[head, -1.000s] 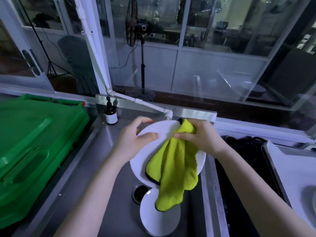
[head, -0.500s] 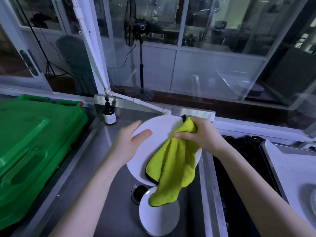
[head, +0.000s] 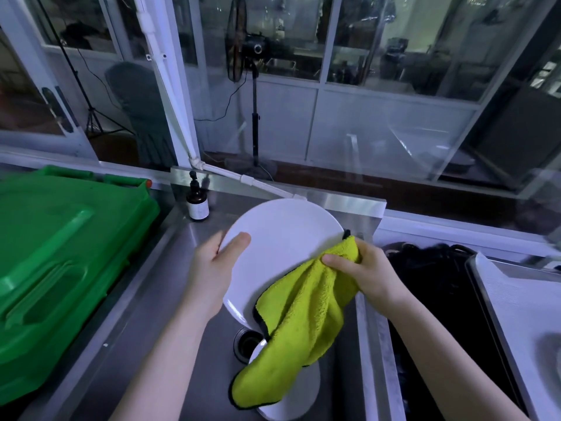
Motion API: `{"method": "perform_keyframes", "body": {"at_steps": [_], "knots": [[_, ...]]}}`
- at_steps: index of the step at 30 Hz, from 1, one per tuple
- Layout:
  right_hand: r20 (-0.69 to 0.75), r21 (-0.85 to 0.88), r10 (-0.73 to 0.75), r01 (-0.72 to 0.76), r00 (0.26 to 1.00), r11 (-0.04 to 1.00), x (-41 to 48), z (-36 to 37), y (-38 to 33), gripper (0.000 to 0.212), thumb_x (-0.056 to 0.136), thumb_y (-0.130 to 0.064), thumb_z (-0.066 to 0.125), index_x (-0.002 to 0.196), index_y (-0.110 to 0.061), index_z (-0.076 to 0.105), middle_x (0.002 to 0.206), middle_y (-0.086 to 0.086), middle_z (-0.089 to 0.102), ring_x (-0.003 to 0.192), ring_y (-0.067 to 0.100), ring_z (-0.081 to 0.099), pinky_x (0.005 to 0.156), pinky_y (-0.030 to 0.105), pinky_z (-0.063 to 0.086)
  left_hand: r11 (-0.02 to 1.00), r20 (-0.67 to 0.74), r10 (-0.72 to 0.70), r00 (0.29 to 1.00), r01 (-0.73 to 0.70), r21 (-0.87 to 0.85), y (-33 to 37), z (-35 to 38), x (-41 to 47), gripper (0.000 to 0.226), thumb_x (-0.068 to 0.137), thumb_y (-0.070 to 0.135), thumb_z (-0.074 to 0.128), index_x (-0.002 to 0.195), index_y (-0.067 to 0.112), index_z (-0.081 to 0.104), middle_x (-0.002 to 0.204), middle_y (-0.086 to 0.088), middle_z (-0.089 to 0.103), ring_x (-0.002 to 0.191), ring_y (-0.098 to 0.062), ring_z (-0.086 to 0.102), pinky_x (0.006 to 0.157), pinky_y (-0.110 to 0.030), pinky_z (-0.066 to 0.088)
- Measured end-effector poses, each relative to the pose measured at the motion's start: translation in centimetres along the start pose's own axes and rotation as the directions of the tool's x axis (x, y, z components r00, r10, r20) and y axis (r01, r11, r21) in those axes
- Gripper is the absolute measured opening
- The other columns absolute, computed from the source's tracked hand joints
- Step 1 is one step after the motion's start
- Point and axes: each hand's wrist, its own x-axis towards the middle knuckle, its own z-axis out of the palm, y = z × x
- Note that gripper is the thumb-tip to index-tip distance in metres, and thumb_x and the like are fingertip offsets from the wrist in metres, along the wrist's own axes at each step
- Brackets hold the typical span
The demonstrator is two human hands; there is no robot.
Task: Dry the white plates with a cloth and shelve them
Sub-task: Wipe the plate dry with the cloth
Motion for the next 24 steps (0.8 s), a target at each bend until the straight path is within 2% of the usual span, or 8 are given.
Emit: {"method": "perform_keyframes", "body": {"at_steps": [3, 8, 12, 14, 16, 18, 20, 24], "knots": [[0.01, -0.152, -0.036, 0.037, 0.999, 0.988, 0.4, -0.5, -0.9, 0.029, 0.067, -0.03, 0.082, 0.09, -0.016, 0.07, 0.086, -0.003, 0.077, 0.08, 0.013, 0.073, 0.065, 0.022, 0.056, 0.994, 0.126, 0.039, 0.991, -0.052, 0.1, 1.1, -0.1, 0.6, 0.02, 0.084, 0.042, 0.066, 0.098, 0.031, 0.074, 0.099, 0.006, 0.078, 0.095, -0.017, 0.073, 0.086, -0.04, 0.053], [0.166, -0.458, -0.176, 0.234, 0.97, 0.857, 2.5, 0.0, -4.6, 0.035, 0.068, -0.036, 0.085, 0.084, -0.011, 0.066, 0.082, 0.008, 0.072, 0.08, 0.023, 0.067, 0.073, 0.035, 0.054, 0.862, 0.403, 0.181, 0.897, -0.342, 0.375, 4.1, 1.1, 2.4, 0.027, 0.094, 0.029, 0.07, 0.084, 0.006, 0.06, 0.068, 0.004, 0.055, 0.065, -0.006, 0.047, 0.06, -0.02, 0.034], [0.275, -0.607, -0.248, 0.368, 0.929, 0.705, 3.1, 1.2, -5.5, 0.038, 0.07, -0.039, 0.084, 0.084, -0.009, 0.066, 0.076, 0.005, 0.067, 0.073, 0.021, 0.059, 0.069, 0.029, 0.046, 0.789, 0.424, 0.186, 0.886, -0.393, 0.473, 4.3, 2.2, 2.6, 0.01, 0.087, 0.033, 0.076, 0.086, 0.035, 0.067, 0.085, 0.006, 0.068, 0.071, -0.004, 0.056, 0.061, -0.012, 0.036], [0.208, -0.561, -0.268, 0.339, 0.941, 0.755, 2.9, 0.7, -5.0, 0.028, 0.07, -0.035, 0.085, 0.071, -0.019, 0.063, 0.064, -0.01, 0.062, 0.061, 0.01, 0.054, 0.057, 0.02, 0.041, 0.848, 0.34, 0.185, 0.922, -0.325, 0.419, 3.7, 1.7, 2.2, 0.012, 0.079, 0.042, 0.078, 0.084, 0.043, 0.066, 0.087, 0.014, 0.071, 0.073, 0.002, 0.06, 0.063, -0.01, 0.04], [0.068, -0.387, -0.236, 0.244, 0.969, 0.889, 2.3, -0.2, -4.1, 0.024, 0.07, -0.03, 0.085, 0.067, -0.024, 0.062, 0.062, -0.013, 0.065, 0.059, 0.002, 0.057, 0.059, 0.016, 0.046, 0.931, 0.23, 0.139, 0.963, -0.207, 0.302, 2.0, 0.7, 1.4, 0.015, 0.072, 0.05, 0.073, 0.084, 0.042, 0.069, 0.084, 0.018, 0.073, 0.074, 0.003, 0.063, 0.065, -0.013, 0.046], [-0.078, -0.048, -0.143, 0.14, 0.987, 0.989, 1.5, -0.7, -2.8, 0.025, 0.067, -0.031, 0.084, 0.079, -0.014, 0.069, 0.078, 0.004, 0.074, 0.074, 0.016, 0.067, 0.072, 0.033, 0.057, 0.981, 0.114, 0.045, 0.992, -0.066, 0.185, -0.4, 0.3, 0.0, 0.024, 0.07, 0.055, 0.07, 0.09, 0.043, 0.071, 0.088, 0.018, 0.076, 0.081, 0.0, 0.069, 0.072, -0.022, 0.049], [-0.142, 0.19, -0.027, 0.054, 0.989, 0.98, 0.8, -0.5, -1.3, 0.038, 0.065, -0.03, 0.082, 0.091, -0.004, 0.07, 0.094, 0.021, 0.073, 0.087, 0.033, 0.07, 0.085, 0.049, 0.057, 1.0, 0.044, -0.001, 0.999, 0.0, 0.022, -2.3, 1.0, -1.1, 0.03, 0.079, 0.051, 0.068, 0.102, 0.033, 0.074, 0.099, 0.011, 0.078, 0.095, -0.006, 0.072, 0.079, -0.028, 0.051], [-0.143, 0.231, 0.065, -0.031, 0.988, 0.973, 0.3, 0.0, -0.2, 0.036, 0.069, -0.025, 0.079, 0.096, -0.004, 0.069, 0.097, 0.019, 0.074, 0.096, 0.04, 0.069, 0.09, 0.054, 0.055, 0.996, -0.004, 0.055, 0.998, -0.055, -0.067, -2.1, 2.1, -1.1, 0.016, 0.1, 0.027, 0.062, 0.112, 0.022, 0.071, 0.108, 0.014, 0.077, 0.102, -0.001, 0.07, 0.074, -0.009, 0.051]]}}
